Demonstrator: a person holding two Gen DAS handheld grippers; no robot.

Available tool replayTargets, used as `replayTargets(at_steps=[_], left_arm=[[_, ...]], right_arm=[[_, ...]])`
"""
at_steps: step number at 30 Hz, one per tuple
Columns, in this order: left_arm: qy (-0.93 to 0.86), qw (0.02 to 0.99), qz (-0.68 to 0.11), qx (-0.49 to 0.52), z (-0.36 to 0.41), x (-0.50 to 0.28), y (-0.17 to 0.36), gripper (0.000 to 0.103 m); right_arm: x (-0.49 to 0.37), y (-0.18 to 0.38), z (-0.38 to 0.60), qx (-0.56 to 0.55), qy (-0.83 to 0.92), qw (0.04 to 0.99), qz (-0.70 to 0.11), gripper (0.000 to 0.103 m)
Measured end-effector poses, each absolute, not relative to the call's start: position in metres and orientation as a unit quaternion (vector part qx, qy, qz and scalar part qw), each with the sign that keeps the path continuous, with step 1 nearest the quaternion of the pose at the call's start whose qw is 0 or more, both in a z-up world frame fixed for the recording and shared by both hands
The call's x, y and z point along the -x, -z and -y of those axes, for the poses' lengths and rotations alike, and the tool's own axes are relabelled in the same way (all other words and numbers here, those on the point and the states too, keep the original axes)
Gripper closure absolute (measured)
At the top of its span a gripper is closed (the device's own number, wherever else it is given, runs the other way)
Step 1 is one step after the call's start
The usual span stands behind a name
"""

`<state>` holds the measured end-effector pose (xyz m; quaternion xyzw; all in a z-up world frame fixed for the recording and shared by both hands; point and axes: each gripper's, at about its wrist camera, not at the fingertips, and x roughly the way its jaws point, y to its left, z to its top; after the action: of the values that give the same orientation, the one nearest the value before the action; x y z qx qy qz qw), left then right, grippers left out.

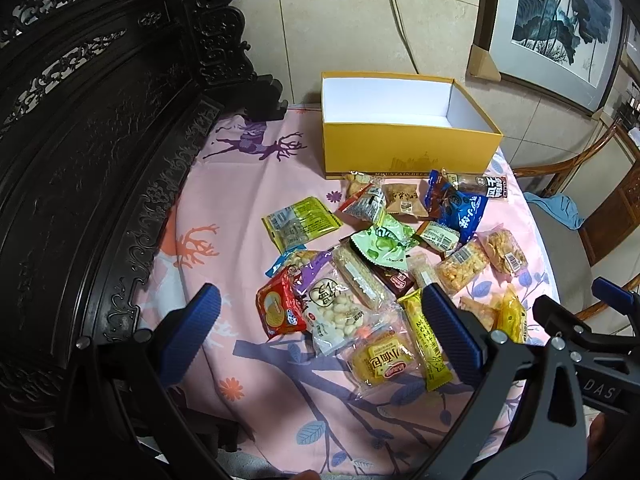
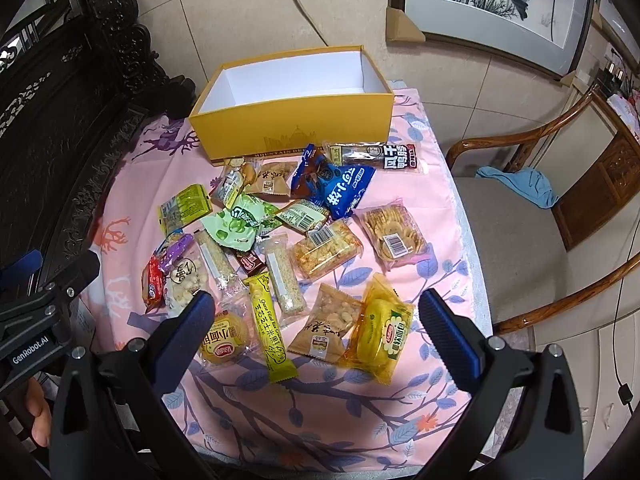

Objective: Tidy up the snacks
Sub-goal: 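Grasp the yellow bread bag with the right gripper while the left gripper grasps the white round-logo bag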

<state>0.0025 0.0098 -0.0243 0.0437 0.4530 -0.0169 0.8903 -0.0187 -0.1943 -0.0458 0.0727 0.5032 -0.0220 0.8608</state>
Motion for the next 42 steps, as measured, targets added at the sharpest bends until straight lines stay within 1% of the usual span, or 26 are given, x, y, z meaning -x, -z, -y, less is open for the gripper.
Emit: replayTargets(at_steps=[11, 15, 18, 20, 24, 29, 32, 33, 34, 35, 36, 37, 40, 41, 42], left_arm=[[-0.019, 0.887, -0.458, -0.046, -0.036, -0.023, 0.042, 0.002], [-0.027, 0.881, -0.470, -0.048, -0.046, -0.030, 0.060, 0.002], [-0.028, 0.875, -0.480, -0.052, -0.049, -0.033, 0.073, 0.002], [-0.016, 0.875, -0.481, -0.051, -0.045, -0.033, 0.076, 0.002], [0.014, 0.870, -0.487, -0.069, -0.026, -0.030, 0.084, 0.002], [0.041, 0.857, -0.509, -0.075, -0.010, -0.031, 0.103, 0.002], [0.043, 0.852, -0.517, -0.078, -0.005, -0.036, 0.112, 0.002], [0.043, 0.851, -0.517, -0.078, -0.003, -0.038, 0.113, 0.002], [0.043, 0.851, -0.518, -0.079, -0.002, -0.039, 0.115, 0.002], [0.042, 0.850, -0.519, -0.080, 0.001, -0.040, 0.117, 0.002], [0.043, 0.849, -0.520, -0.080, 0.001, -0.040, 0.118, 0.002], [0.045, 0.847, -0.523, -0.080, 0.003, -0.041, 0.120, 0.002], [0.039, 0.847, -0.524, -0.083, 0.004, -0.042, 0.122, 0.002], [0.034, 0.848, -0.522, -0.081, 0.000, -0.043, 0.121, 0.002], [0.030, 0.850, -0.520, -0.077, -0.003, -0.044, 0.120, 0.002]], right_arm=[[0.010, 0.061, 0.217, -0.071, 0.019, 0.855, -0.514, 0.001], [0.008, 0.077, 0.220, -0.067, -0.029, 0.844, -0.531, 0.001], [0.006, 0.093, 0.210, -0.037, -0.066, 0.835, -0.545, 0.001], [0.006, 0.106, 0.213, -0.018, -0.059, 0.830, -0.555, 0.001], [0.013, 0.127, 0.231, -0.032, -0.071, 0.818, -0.570, 0.003], [0.025, 0.150, 0.241, -0.043, -0.149, 0.807, -0.570, 0.003], [0.018, 0.167, 0.251, -0.044, -0.114, 0.795, -0.594, 0.004], [0.016, 0.170, 0.258, -0.065, -0.104, 0.793, -0.597, 0.009], [0.013, 0.175, 0.269, -0.099, -0.090, 0.791, -0.597, 0.019], [0.011, 0.181, 0.277, -0.121, -0.077, 0.790, -0.596, 0.025], [0.008, 0.185, 0.281, -0.130, -0.068, 0.788, -0.598, 0.037], [0.003, 0.193, 0.282, -0.134, -0.059, 0.783, -0.604, 0.042], [-0.008, 0.210, 0.268, -0.115, -0.047, 0.768, -0.628, 0.042], [-0.010, 0.216, 0.263, -0.112, -0.040, 0.760, -0.639, 0.040], [-0.012, 0.221, 0.261, -0.109, -0.034, 0.753, -0.648, 0.042]])
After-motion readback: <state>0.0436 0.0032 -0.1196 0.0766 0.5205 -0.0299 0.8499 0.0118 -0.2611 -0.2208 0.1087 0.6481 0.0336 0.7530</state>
